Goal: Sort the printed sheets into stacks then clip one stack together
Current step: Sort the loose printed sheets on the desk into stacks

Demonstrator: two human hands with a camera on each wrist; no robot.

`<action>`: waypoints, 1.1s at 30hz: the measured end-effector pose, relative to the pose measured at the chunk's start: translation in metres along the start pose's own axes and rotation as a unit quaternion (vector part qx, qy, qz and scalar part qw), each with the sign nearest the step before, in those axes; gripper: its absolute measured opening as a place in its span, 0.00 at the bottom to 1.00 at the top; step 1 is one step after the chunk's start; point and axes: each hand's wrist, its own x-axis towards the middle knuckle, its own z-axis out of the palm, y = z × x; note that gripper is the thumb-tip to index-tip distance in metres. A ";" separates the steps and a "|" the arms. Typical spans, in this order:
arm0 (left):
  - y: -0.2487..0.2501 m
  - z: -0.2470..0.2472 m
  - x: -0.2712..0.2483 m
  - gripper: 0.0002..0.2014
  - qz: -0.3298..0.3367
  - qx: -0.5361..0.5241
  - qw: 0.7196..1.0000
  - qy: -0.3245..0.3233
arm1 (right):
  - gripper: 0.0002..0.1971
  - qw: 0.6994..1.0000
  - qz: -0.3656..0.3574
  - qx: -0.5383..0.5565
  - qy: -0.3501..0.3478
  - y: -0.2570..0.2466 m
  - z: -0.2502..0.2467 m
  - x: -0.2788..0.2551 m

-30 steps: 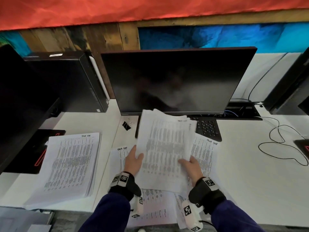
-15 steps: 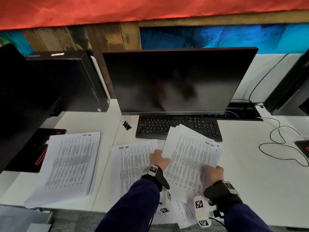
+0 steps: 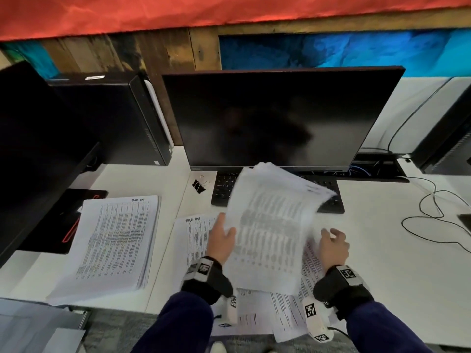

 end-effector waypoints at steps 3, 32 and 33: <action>-0.031 -0.036 -0.001 0.29 -0.082 -0.001 0.994 0.067 | 0.15 0.997 -0.049 -0.002 -0.062 -0.004 0.014 -0.012; -0.088 -0.041 0.003 0.28 -0.298 0.105 0.939 0.137 | 0.28 0.968 0.002 -0.099 -0.232 -0.007 0.032 -0.009; -0.086 -0.039 0.004 0.29 -0.306 0.122 0.936 0.126 | 0.31 0.966 0.007 -0.162 -0.201 -0.002 0.022 -0.003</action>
